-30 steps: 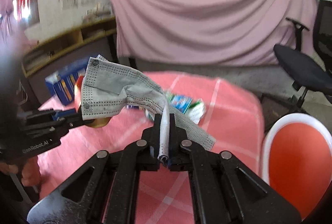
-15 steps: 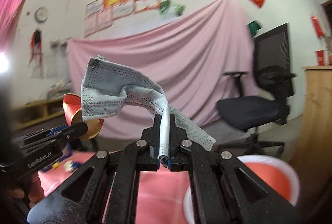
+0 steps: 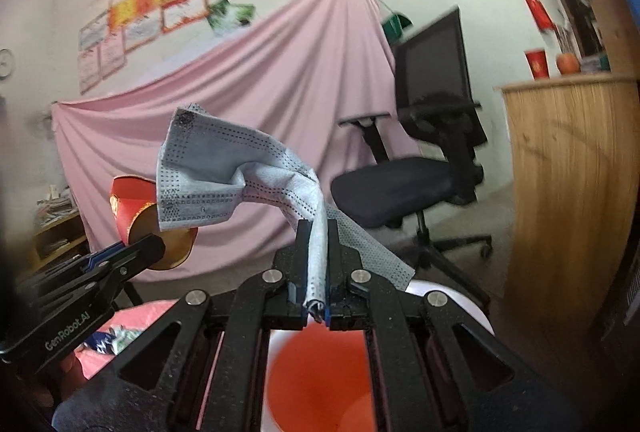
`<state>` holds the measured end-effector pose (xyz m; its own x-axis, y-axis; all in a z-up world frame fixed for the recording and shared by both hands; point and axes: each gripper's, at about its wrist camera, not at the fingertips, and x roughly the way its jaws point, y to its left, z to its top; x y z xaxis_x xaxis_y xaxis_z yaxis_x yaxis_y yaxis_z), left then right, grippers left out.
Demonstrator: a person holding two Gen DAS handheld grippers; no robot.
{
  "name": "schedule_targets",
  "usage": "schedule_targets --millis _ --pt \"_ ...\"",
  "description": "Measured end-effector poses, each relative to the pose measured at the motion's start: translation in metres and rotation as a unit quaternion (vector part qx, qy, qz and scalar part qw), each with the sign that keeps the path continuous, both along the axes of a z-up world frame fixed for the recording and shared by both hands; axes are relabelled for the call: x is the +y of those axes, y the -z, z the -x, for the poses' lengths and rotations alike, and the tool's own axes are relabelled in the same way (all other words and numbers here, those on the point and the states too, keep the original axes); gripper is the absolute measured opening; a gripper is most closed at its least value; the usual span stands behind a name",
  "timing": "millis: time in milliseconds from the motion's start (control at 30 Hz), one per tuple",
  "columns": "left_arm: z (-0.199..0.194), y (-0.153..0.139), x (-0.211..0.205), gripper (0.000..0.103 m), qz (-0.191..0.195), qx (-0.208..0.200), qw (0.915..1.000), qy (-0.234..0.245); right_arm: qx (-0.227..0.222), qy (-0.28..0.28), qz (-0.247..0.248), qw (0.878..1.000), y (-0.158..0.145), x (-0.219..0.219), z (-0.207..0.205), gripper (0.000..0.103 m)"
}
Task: Collect trash
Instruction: 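Carry mask and red cup to the orange bucket and open both grippers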
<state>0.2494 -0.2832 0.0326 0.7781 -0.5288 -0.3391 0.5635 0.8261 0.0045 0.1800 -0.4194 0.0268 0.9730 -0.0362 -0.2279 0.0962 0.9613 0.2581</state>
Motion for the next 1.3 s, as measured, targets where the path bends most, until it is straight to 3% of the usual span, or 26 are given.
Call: schedule_targets --millis 333,467,600,700,800,933,1000,1067,1167,1200,1267,1300 --pt "-0.036 0.026 -0.018 0.015 -0.037 0.108 0.9934 0.007 0.094 -0.007 -0.011 0.996 0.032 -0.019 -0.021 0.027" --pt "-0.049 0.037 -0.016 0.015 -0.044 0.159 0.9862 0.009 0.123 -0.014 -0.013 0.992 0.041 -0.018 -0.027 0.027" --pt "-0.055 0.042 -0.008 0.016 -0.042 0.179 0.983 -0.001 0.138 -0.016 -0.008 0.99 0.044 -0.017 -0.033 0.029" --pt "-0.059 0.045 -0.004 0.03 -0.035 0.199 0.9793 -0.007 0.148 -0.019 -0.006 0.989 0.046 -0.014 -0.035 0.036" --pt "-0.057 0.043 0.007 0.036 -0.023 0.189 0.9816 -0.017 0.143 -0.018 -0.006 0.99 0.044 -0.012 -0.034 0.053" --pt "-0.052 0.041 0.025 0.037 -0.01 0.188 0.9814 -0.037 0.128 -0.019 -0.004 0.992 0.037 -0.01 -0.031 0.06" --pt "-0.048 0.035 0.035 0.043 -0.002 0.17 0.9841 -0.051 0.111 -0.018 0.0 0.994 0.031 -0.008 -0.028 0.069" --pt "-0.042 0.03 0.046 0.056 0.009 0.149 0.9864 -0.07 0.095 -0.017 0.003 0.995 0.025 -0.004 -0.025 0.076" --pt "-0.035 0.02 0.065 0.06 0.027 0.124 0.9876 -0.092 0.071 -0.022 0.009 0.997 0.017 0.005 -0.021 0.09" --pt "-0.032 0.017 0.073 0.064 0.035 0.116 0.9872 -0.103 0.059 -0.024 0.014 0.998 0.013 0.009 -0.019 0.094" --pt "-0.024 0.011 0.091 0.095 0.059 0.096 0.9851 -0.13 0.042 -0.022 0.02 0.999 0.008 0.017 -0.015 0.101" --pt "-0.02 0.008 0.1 0.099 0.074 0.081 0.9834 -0.145 0.029 -0.022 0.023 0.999 0.005 0.022 -0.012 0.103"
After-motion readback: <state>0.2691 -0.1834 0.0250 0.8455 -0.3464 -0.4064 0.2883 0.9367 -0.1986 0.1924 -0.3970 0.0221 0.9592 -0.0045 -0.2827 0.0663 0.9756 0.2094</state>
